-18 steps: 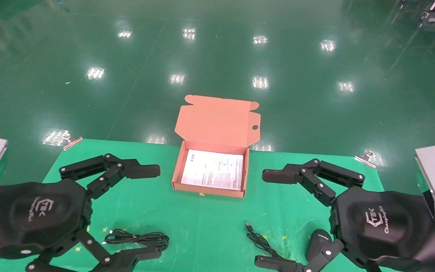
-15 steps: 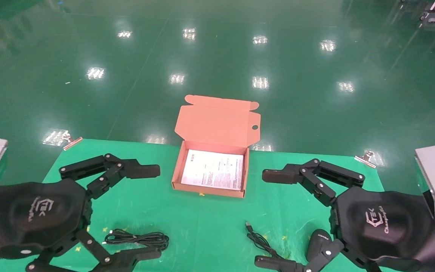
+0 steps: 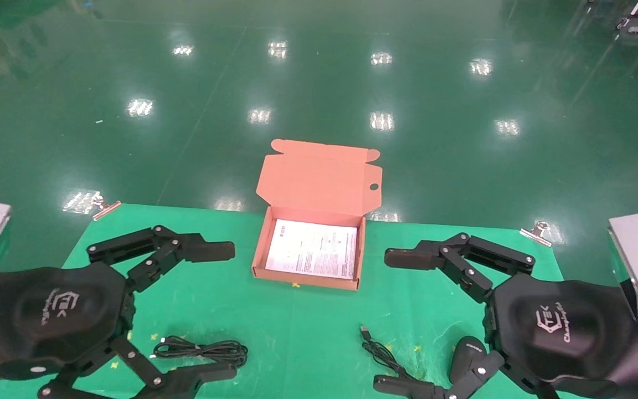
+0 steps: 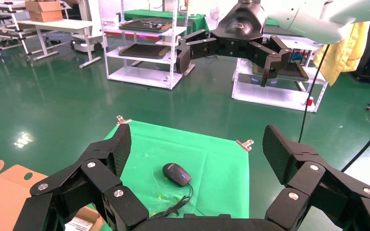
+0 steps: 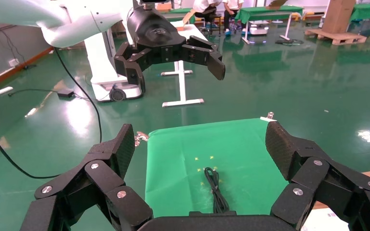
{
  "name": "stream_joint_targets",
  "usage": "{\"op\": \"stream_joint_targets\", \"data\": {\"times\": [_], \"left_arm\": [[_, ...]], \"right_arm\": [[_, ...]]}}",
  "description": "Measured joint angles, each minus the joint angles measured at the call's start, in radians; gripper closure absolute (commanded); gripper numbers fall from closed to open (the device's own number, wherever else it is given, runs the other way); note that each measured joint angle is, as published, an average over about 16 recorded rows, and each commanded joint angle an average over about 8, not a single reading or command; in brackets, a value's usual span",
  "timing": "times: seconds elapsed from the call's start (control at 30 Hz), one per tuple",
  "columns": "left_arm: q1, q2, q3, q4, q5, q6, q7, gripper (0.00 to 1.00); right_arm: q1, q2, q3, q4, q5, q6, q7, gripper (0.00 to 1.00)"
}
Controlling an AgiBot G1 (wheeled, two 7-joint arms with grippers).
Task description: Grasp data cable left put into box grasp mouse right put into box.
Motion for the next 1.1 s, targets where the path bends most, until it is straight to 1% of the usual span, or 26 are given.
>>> {"op": "stream_joint_targets", "data": {"times": [0.2,0.37,0.47,0.6,0.83,1.1], "left_arm": [[-0.003,-0.001,0.004,-0.002,0.009,0.000,-0.003,0.00],[-0.014,-0.003,0.020,-0.003,0.037,0.002,-0.020,0.00],[-0.029,-0.004,0.039,-0.002,0.069,0.009,-0.037,0.00],[-0.065,-0.002,0.080,0.000,0.136,0.028,-0.064,0.00],[-0.174,0.017,0.200,0.007,0.304,0.069,-0.111,0.00],[-0.334,0.063,0.404,0.003,0.553,0.090,-0.119,0.00]], "right_arm": [[0.001,0.002,-0.001,0.002,-0.005,0.000,-0.001,0.00],[0.009,0.009,-0.008,0.012,-0.030,-0.006,-0.009,0.00],[0.021,0.017,-0.017,0.022,-0.066,-0.016,-0.026,0.00],[0.057,0.025,-0.045,0.038,-0.150,-0.033,-0.068,0.00],[0.161,0.020,-0.150,0.061,-0.346,-0.064,-0.194,0.00],[0.290,-0.016,-0.318,0.068,-0.564,-0.069,-0.349,0.00]]}}
